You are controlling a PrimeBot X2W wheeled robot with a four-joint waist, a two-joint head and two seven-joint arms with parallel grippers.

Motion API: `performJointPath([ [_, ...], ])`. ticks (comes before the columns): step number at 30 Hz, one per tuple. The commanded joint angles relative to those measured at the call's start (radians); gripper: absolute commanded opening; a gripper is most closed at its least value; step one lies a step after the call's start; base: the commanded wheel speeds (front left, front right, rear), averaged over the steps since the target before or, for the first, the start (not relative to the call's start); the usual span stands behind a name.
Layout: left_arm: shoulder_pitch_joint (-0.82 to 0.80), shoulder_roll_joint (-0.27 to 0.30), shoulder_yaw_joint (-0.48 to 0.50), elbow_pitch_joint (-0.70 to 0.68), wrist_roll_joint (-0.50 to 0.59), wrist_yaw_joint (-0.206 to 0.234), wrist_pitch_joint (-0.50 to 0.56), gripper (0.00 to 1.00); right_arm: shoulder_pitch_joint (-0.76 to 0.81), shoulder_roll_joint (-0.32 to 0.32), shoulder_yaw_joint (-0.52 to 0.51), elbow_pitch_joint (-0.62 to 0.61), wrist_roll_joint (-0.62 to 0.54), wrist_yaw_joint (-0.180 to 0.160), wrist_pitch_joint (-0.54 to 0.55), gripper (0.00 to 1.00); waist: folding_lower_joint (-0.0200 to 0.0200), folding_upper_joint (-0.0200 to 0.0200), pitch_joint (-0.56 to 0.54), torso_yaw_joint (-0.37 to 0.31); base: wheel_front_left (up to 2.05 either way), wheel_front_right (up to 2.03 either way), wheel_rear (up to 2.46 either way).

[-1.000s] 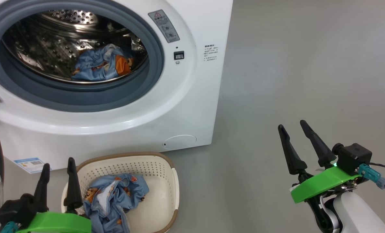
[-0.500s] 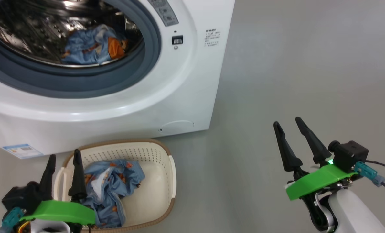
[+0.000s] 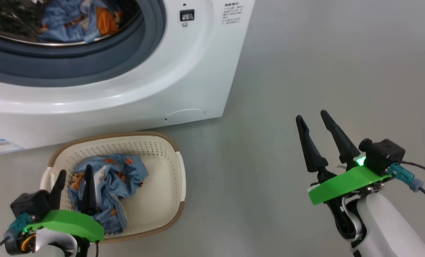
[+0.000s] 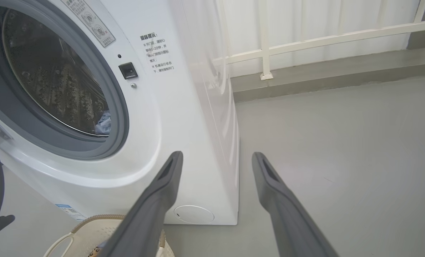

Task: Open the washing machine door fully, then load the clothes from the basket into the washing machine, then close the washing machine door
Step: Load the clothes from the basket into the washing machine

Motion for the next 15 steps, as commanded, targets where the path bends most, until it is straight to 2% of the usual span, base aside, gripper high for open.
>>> performJointPath([
  [1,-0.033,0.034,0.025,0.012,-0.005,-0.007,0.001,1.0,-0.016,0.002,0.017,-0.027,-0.013,0.005,-0.008,1.0,0.0,0.0,0.032,-0.016,0.0,0.0,0.0],
  [15,-0.203,0.088,-0.011,0.294,-0.026,-0.029,0.047,1.0,-0.068,0.018,0.024,-0.052,-0.02,0.005,-0.008,1.0,0.0,0.0,0.192,-0.056,0.0,0.0,0.0],
])
